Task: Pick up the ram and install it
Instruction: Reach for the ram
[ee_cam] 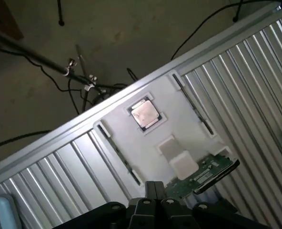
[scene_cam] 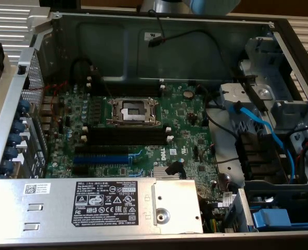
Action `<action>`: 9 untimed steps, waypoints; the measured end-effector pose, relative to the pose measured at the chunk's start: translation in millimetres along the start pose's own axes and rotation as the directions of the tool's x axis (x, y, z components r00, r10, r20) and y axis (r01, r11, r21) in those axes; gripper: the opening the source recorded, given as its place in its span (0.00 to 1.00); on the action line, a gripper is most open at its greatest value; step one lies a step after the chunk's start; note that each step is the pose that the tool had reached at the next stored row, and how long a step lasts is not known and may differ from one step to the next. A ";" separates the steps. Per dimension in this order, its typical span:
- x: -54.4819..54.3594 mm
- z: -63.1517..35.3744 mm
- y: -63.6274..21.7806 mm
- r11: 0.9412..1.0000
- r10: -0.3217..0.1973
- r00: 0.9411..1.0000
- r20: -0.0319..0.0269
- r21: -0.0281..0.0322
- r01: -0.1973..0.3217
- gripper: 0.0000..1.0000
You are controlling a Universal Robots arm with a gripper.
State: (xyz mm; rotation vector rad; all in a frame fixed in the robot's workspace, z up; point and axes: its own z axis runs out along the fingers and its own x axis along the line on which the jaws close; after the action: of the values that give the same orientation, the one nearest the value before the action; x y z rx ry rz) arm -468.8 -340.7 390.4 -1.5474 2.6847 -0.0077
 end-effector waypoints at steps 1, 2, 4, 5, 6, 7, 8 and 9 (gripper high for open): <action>0.0 -0.1 0.0 0.999 -0.036 0.999 0.000 -0.002 0.036 0.10; 0.0 0.0 0.0 0.999 -0.054 0.999 0.001 -0.003 0.054 0.10; 0.0 -0.1 0.0 0.994 -0.108 0.994 0.002 -0.006 0.108 0.10; 0.0 -0.1 0.0 0.990 -0.144 0.990 0.003 -0.008 0.144 0.10; 0.0 0.0 0.0 0.984 -0.180 0.984 0.004 -0.009 0.180 0.10; 0.0 0.0 0.0 0.976 -0.216 0.976 0.005 -0.011 0.216 0.10; 0.0 -0.1 0.0 0.972 -0.234 0.972 0.005 -0.012 0.234 0.10; 0.0 0.0 0.0 0.968 -0.252 0.968 0.006 -0.012 0.252 0.10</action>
State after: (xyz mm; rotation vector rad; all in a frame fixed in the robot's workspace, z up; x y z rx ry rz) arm -468.8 -340.7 390.5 -1.8786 2.4691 0.0043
